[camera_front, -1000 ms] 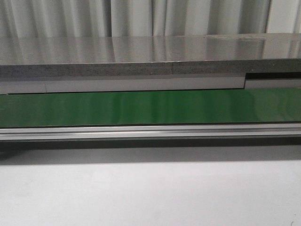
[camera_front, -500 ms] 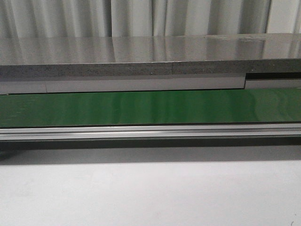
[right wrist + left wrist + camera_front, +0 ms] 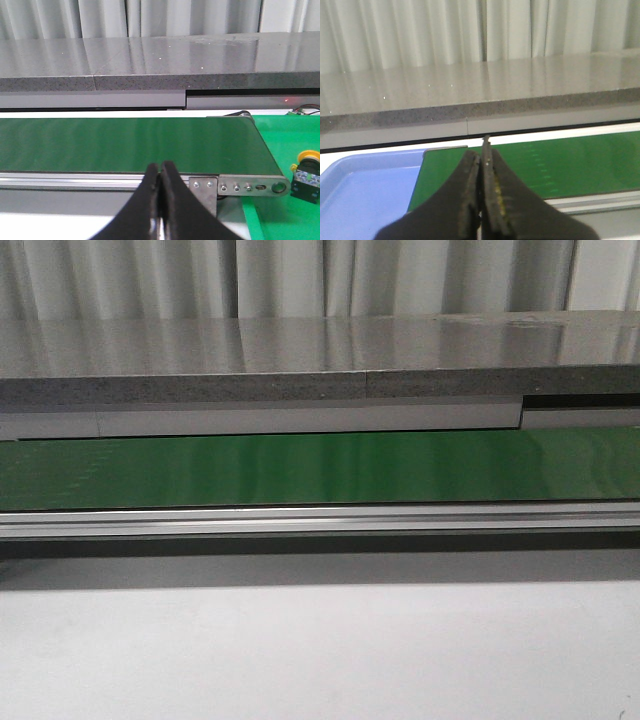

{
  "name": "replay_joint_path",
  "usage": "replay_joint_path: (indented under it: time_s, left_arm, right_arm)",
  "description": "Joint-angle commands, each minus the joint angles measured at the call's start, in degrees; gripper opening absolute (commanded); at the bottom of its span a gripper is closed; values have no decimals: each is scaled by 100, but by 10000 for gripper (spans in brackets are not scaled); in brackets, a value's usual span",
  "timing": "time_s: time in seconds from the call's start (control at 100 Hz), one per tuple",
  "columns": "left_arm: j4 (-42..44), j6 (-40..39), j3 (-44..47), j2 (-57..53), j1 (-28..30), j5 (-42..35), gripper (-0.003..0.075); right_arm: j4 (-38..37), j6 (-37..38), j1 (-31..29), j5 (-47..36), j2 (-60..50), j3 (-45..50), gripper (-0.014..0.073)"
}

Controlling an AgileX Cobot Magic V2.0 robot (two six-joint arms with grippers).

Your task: Move button from left to right

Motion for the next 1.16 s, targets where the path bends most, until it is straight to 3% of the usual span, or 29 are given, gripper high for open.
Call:
replay_joint_path:
  time_s: [0.0,1.15]
  left_arm:
    - [9,-123,251,-139,-37,-548,-20]
    - [62,-152,343,-259,-37,-619,-20]
  right_arm:
    - [-50,2,15,-503,-119,-81,-68]
    - [-50,2,15,-503,-119,-81,-68]
